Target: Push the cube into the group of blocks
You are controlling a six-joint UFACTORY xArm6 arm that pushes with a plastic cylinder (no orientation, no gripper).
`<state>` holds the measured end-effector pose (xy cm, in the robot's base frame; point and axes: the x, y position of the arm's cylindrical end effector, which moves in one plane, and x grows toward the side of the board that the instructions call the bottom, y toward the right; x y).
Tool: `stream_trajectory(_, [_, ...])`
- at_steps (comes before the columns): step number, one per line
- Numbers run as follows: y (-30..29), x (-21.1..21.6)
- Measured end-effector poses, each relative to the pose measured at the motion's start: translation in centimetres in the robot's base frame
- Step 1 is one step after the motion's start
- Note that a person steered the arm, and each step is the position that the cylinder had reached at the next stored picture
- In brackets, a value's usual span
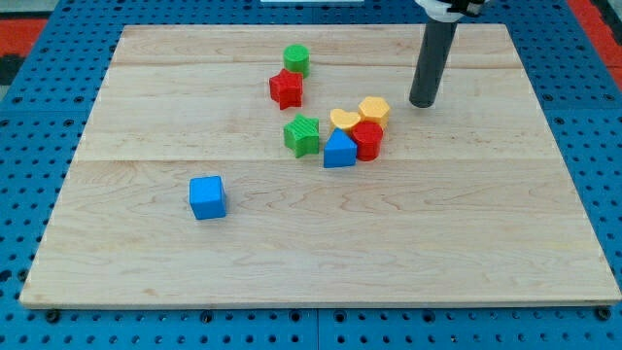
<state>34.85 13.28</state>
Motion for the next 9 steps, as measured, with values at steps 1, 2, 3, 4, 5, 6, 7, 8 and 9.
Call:
stream_trajectory(1, [-2.3,0.9])
stream_trajectory(2, [-3.9,1.0])
stream_trajectory(3, [-5.4,1.3])
stream_trajectory(4, [0.0,1.4])
stream_trajectory(5, [3.8,8.6])
stream_trajectory(6, [2.9,17.9])
stream_trajectory(7, [-6.1,20.6])
stream_trajectory(8, [-15.3,18.1])
stream_trajectory(9, [-20.3,19.1])
